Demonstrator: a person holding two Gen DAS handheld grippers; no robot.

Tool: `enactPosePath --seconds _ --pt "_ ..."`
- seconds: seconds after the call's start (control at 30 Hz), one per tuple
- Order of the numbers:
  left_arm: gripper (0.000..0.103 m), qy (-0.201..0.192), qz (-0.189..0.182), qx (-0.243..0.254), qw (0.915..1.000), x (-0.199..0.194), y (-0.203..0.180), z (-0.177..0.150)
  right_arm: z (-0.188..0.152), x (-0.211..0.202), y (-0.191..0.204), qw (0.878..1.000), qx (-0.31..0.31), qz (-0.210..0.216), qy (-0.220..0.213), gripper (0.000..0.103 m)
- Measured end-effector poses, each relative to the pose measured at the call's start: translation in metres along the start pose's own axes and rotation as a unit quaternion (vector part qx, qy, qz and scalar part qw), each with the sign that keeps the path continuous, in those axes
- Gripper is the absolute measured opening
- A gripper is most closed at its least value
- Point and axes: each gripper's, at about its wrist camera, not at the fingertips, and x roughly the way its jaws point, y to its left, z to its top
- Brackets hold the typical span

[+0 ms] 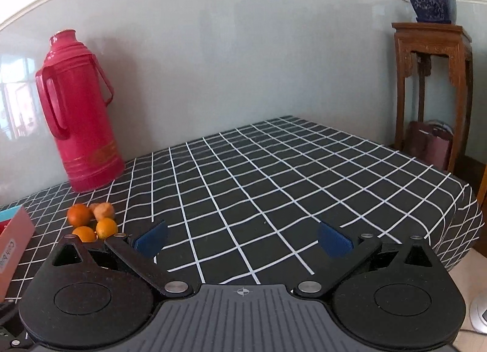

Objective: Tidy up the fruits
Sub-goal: 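Reach the left gripper to the dark brown piece and close on it, then carry the dark brown piece with the left gripper into the box, open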

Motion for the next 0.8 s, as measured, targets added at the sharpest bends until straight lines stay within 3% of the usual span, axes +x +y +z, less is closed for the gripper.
enactPosePath --seconds 0.1,0.27,0.5,0.67,0.8 --pt "0.044 -0.005 0.001 -0.002 1.0000 0.001 0.000 -0.001 -0.003 0.002 0.004 1.000 -0.005 0.003 0.004 0.103" --pt "0.030 -0.011 -0.003 -0.013 0.9998 0.001 0.002 -0.001 -0.007 0.004 0.012 1.000 -0.017 0.008 0.009 0.103" --pt "0.029 -0.024 0.004 -0.034 0.9991 -0.005 0.012 -0.001 -0.011 0.007 0.016 1.000 -0.022 0.011 0.017 0.103" --pt "0.029 -0.064 0.057 -0.048 0.9952 -0.027 0.033 0.004 -0.013 0.008 0.020 0.999 -0.027 0.016 0.024 0.103" --pt "0.029 -0.103 0.124 -0.074 0.9840 -0.051 0.060 0.008 -0.016 0.010 0.027 0.999 -0.036 0.025 0.032 0.103"
